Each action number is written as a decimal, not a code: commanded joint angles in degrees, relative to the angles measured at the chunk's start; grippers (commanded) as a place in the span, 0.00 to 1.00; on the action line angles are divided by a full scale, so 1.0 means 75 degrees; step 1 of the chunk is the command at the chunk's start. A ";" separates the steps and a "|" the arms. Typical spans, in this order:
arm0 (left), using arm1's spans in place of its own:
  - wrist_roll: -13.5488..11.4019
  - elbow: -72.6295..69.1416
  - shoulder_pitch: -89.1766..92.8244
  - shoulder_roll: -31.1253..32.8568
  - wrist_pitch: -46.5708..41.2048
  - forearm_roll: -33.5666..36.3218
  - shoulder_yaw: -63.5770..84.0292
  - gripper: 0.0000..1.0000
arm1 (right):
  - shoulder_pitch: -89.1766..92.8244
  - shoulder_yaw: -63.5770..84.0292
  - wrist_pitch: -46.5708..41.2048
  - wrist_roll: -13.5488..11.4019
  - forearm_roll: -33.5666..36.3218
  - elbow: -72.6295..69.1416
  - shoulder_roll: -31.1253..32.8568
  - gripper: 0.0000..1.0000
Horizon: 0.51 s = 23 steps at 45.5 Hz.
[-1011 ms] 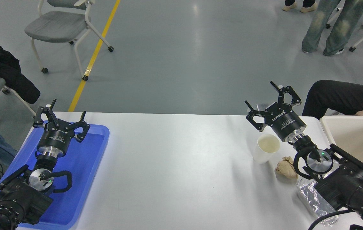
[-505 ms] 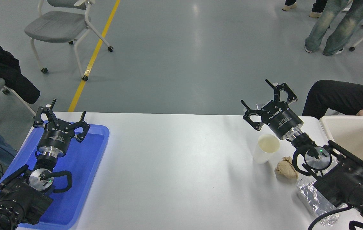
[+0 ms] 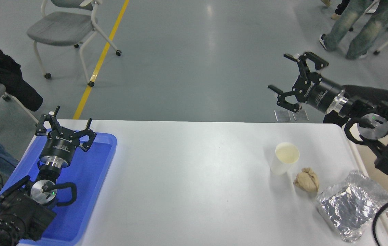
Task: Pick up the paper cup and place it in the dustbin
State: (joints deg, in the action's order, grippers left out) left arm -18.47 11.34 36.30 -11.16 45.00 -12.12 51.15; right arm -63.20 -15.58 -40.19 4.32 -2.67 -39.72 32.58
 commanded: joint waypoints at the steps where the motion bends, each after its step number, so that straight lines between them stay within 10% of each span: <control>1: 0.0002 0.0000 0.0000 0.0000 0.0000 -0.0001 0.0000 1.00 | -0.2165 0.3246 -0.0021 -0.0001 -0.1002 -0.1077 0.0975 1.00; 23: 0.0002 0.0000 0.0000 0.0000 0.0000 -0.0001 0.0000 1.00 | -0.6068 0.7595 -0.0255 -0.0212 -0.3030 -0.4136 0.1047 1.00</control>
State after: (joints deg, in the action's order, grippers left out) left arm -18.45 11.32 36.30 -11.16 45.00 -12.12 51.17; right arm -94.61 25.13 -41.76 3.80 -18.50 -58.18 40.19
